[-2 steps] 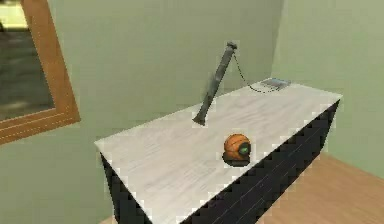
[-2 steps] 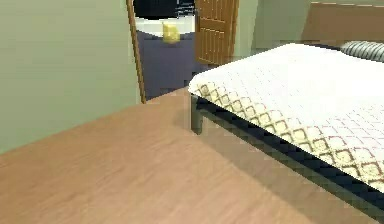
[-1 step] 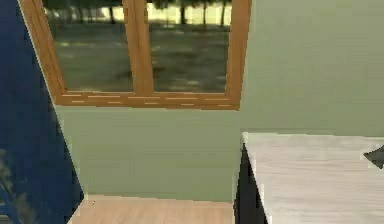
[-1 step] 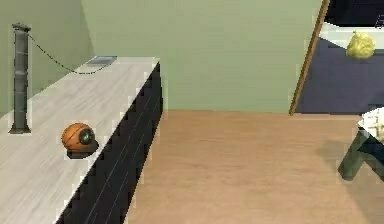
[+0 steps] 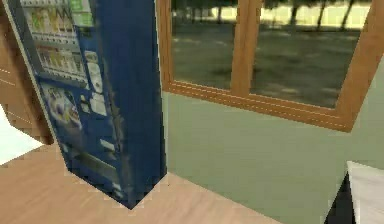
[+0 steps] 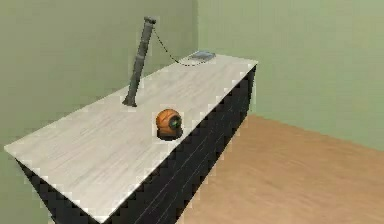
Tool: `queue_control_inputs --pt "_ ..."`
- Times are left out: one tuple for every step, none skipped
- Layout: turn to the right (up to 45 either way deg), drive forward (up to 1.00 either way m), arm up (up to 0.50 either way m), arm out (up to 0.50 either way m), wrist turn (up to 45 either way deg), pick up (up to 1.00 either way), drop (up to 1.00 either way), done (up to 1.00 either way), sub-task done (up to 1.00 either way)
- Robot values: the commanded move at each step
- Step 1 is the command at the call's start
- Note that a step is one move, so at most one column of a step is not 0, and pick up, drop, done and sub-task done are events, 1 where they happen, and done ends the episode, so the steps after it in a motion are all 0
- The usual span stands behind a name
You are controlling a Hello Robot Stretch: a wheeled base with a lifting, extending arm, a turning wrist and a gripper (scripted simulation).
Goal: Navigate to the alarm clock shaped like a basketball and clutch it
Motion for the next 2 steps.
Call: queue_control_inputs --pt "45.0 0.0 0.0 0.0 0.0 0.0 0.0 0.0 0.0" --pt "45.0 0.0 0.0 0.0 0.0 0.0 0.0 0.0 0.0"
